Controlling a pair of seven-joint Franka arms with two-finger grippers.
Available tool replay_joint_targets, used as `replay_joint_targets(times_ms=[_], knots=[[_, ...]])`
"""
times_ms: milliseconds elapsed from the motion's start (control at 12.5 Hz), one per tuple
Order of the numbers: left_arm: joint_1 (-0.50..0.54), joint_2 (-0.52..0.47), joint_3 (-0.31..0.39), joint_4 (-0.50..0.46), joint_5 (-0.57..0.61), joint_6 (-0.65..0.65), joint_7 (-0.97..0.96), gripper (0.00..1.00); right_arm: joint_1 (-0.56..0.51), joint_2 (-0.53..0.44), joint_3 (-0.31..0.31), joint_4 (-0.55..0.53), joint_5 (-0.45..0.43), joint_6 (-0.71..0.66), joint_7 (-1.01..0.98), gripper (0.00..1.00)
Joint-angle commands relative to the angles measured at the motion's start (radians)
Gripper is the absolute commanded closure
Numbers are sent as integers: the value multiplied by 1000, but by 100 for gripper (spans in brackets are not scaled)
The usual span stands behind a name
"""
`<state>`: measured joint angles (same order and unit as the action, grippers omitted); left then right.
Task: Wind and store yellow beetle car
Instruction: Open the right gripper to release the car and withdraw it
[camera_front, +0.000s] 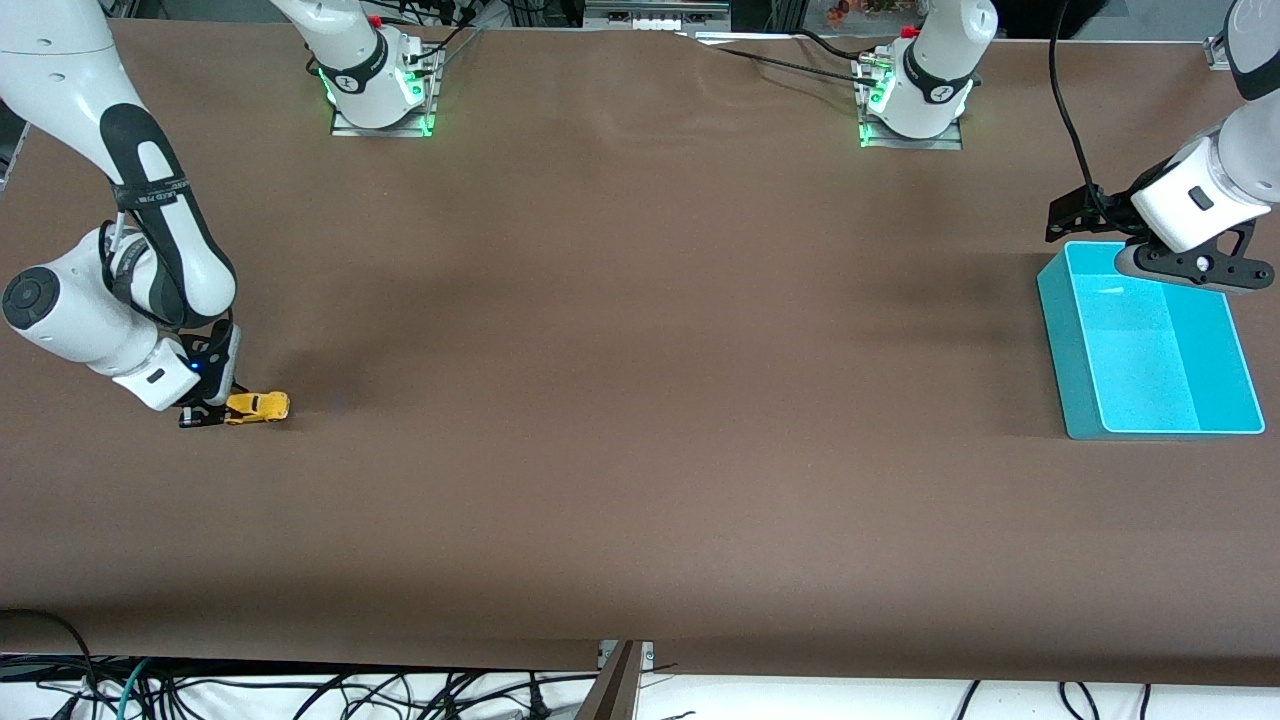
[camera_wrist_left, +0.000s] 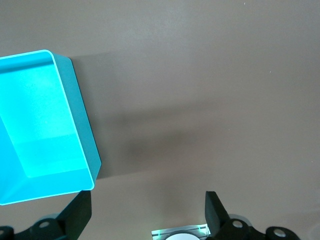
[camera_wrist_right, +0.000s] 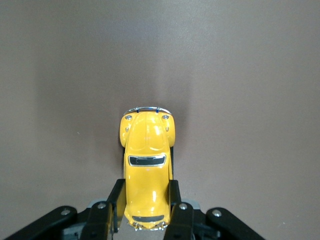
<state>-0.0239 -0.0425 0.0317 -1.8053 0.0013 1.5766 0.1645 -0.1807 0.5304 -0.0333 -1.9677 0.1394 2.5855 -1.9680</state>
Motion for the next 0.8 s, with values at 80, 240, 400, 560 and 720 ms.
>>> replay_joint_targets(times_ms=[80,240,400,560,720], knots=[[9,-8,-7,-3,22,-6,17,0,-20,57,9,26,17,-7,-26,1],[9,-8,-7,-5,22,-6,17,0,-19,46,29,27,34,-18,-26,0],[9,-8,-7,-5,22,-6,17,0,-11,4,39,73,75,-109,-22,0],[9,-8,-7,-5,22,-6,17,0,-6,-1,53,221,89,-274,-15,0],[9,-8,-7,-5,22,-7,17,0,4,5,55,312,78,-370,52,0]])
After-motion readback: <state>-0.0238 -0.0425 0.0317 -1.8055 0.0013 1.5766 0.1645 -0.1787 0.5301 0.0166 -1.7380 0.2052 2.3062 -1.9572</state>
